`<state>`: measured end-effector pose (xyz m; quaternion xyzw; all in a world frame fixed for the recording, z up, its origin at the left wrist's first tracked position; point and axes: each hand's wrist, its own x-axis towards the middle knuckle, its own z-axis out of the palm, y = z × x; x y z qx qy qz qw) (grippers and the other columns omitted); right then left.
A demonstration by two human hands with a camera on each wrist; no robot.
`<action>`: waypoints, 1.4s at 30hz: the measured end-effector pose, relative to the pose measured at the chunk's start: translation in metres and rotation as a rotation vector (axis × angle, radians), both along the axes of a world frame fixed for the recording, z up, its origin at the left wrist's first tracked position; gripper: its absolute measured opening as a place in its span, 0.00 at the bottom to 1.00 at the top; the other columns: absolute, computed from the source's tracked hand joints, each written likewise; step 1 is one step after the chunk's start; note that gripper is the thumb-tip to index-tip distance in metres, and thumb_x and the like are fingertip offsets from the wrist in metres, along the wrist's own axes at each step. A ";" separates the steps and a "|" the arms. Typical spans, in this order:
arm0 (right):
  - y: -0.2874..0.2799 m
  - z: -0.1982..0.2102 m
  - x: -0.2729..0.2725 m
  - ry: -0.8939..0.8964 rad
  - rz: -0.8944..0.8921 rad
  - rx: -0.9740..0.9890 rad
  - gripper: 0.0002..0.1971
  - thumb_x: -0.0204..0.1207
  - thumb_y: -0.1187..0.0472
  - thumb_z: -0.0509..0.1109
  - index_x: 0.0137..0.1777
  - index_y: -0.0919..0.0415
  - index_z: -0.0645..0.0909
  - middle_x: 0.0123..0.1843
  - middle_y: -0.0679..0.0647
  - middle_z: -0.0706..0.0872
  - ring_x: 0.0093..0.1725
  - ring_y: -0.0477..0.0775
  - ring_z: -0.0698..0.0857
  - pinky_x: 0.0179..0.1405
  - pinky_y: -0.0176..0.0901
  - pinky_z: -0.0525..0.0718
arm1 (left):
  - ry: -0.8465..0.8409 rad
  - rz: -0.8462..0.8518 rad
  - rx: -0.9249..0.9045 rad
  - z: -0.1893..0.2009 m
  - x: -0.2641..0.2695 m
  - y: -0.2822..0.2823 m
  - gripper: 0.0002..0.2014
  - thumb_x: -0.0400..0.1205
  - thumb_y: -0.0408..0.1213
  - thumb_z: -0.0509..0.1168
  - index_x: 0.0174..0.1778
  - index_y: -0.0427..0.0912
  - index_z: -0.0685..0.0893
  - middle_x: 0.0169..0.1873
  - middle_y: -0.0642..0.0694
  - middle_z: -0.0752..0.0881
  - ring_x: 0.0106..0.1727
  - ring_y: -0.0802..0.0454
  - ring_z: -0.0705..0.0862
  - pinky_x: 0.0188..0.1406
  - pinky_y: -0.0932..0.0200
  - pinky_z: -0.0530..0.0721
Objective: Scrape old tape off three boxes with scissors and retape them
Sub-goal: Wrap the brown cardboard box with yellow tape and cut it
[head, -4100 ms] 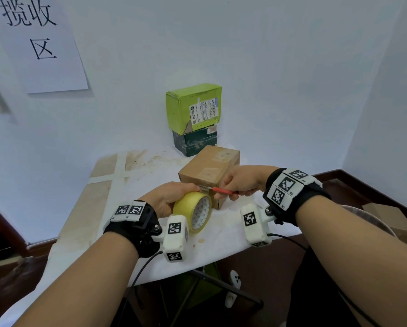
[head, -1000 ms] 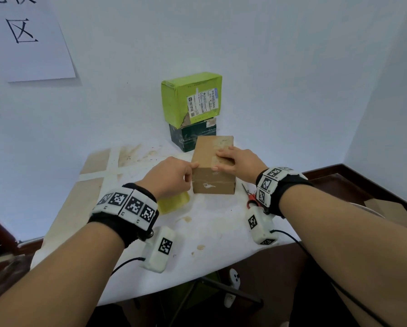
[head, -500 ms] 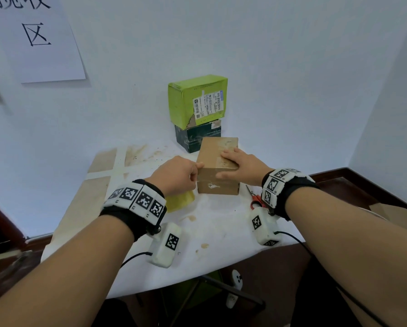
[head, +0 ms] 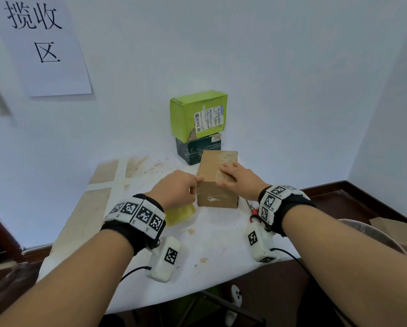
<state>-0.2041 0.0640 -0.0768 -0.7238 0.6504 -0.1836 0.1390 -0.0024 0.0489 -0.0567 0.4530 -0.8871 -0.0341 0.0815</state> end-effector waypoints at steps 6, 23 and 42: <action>0.002 0.003 0.007 0.004 -0.019 0.000 0.29 0.81 0.45 0.63 0.79 0.59 0.67 0.78 0.56 0.69 0.80 0.54 0.61 0.76 0.44 0.61 | 0.032 -0.010 0.055 0.002 0.006 -0.001 0.10 0.78 0.33 0.64 0.30 0.46 0.78 0.73 0.59 0.76 0.32 0.65 0.73 0.33 0.71 0.67; 0.026 0.067 0.056 -0.857 -0.018 0.175 0.26 0.82 0.39 0.57 0.61 0.62 0.78 0.39 0.55 0.86 0.37 0.52 0.88 0.44 0.42 0.87 | 0.937 0.192 0.286 0.063 0.030 0.014 0.07 0.82 0.38 0.67 0.41 0.40 0.86 0.39 0.49 0.88 0.41 0.54 0.81 0.41 0.60 0.78; 0.049 0.067 -0.003 -0.963 -0.349 -0.128 0.10 0.78 0.63 0.69 0.35 0.53 0.81 0.45 0.53 0.85 0.48 0.55 0.83 0.54 0.53 0.85 | 0.664 -0.068 0.367 0.062 -0.050 0.024 0.19 0.83 0.26 0.59 0.63 0.49 0.87 0.70 0.54 0.78 0.66 0.56 0.80 0.57 0.62 0.84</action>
